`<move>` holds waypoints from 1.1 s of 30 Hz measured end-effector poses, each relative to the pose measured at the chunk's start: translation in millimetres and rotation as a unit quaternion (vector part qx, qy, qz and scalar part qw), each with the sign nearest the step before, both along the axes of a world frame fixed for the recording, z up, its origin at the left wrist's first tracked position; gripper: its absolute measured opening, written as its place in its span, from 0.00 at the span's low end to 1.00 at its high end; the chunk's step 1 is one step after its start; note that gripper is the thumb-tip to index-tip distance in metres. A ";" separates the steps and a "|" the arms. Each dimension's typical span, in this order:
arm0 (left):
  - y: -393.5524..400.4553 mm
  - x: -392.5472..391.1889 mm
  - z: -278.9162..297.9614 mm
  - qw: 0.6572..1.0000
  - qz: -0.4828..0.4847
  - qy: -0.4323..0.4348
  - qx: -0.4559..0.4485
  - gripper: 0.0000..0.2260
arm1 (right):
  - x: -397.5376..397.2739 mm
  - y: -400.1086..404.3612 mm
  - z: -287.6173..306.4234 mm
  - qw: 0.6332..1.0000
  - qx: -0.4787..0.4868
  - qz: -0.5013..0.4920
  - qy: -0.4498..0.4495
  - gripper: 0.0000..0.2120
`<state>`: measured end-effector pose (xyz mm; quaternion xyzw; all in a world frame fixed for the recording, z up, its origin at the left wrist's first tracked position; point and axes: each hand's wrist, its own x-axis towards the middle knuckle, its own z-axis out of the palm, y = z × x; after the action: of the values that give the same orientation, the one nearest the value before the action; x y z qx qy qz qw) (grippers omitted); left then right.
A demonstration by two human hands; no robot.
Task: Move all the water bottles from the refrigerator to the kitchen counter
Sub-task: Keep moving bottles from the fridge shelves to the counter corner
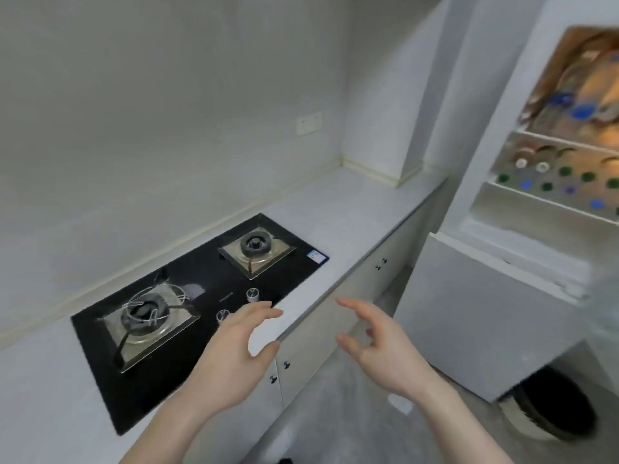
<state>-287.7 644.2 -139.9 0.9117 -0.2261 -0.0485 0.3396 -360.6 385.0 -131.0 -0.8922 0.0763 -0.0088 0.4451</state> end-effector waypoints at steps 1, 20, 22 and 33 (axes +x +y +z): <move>-15.9 9.0 4.2 1.000 -0.026 -0.005 0.003 0.19 | -4.9 -13.3 0.1 1.000 -0.003 -0.029 -0.005 0.26; -263.9 124.7 30.9 0.923 -0.383 -0.031 -0.009 0.19 | -48.2 -158.5 15.4 0.925 -0.028 -0.378 -0.040 0.24; -287.5 127.4 30.2 0.913 -0.406 -0.033 -0.004 0.19 | -58.0 -167.1 18.3 0.914 -0.029 -0.401 -0.043 0.24; -417.2 98.6 34.7 0.874 -0.484 -0.049 0.003 0.19 | -106.5 -260.7 14.8 0.870 -0.025 -0.489 -0.057 0.24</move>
<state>-189.0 227.0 -105.3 0.6910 -0.6550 -0.1624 0.2592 -467.1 124.4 -116.2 -0.7496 0.4771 -0.2780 0.3650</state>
